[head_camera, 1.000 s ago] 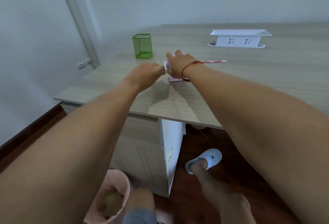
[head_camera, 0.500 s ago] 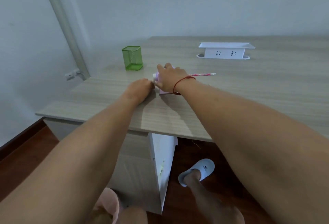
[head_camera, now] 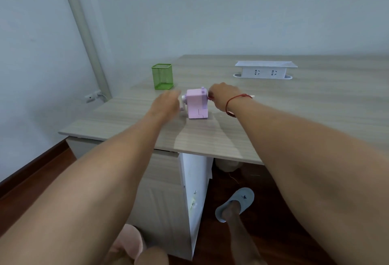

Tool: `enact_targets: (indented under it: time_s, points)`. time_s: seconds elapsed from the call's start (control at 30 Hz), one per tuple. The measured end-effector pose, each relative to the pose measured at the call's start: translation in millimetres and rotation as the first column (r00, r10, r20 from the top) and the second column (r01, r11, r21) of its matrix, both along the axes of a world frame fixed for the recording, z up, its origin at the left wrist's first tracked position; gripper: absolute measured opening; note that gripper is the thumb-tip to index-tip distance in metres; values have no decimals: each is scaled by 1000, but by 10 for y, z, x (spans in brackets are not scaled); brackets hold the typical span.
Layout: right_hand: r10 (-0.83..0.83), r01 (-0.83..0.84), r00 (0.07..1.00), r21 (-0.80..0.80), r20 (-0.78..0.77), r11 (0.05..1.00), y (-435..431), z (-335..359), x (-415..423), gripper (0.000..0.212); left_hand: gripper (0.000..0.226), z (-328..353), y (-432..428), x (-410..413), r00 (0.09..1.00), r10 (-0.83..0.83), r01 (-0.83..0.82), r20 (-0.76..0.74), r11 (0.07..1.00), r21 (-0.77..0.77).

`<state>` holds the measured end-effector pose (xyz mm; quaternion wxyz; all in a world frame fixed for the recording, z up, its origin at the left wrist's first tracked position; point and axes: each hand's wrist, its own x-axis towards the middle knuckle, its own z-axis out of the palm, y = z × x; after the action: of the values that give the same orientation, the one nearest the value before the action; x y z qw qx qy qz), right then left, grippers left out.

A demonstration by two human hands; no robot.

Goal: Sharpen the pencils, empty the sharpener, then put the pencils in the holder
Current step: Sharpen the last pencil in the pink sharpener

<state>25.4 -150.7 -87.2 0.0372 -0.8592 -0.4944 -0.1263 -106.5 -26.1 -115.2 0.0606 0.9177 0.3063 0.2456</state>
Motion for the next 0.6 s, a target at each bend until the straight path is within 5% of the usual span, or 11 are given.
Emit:
enact_targets:
  time_s: [0.13, 0.23, 0.6]
  points:
    - [23, -24, 1000, 42, 12, 999, -9, -76, 8, 31, 21, 194, -207, 218, 963, -86, 105, 257, 993, -61]
    - [65, -66, 998, 30, 19, 997, -34, -116, 20, 34, 35, 111, -327, 413, 961, -105, 145, 255, 979, -141]
    - [135, -131, 980, -37, 148, 991, -219, -129, 286, 27, 34, -12, -242, 516, 958, -59, 110, 281, 980, -167]
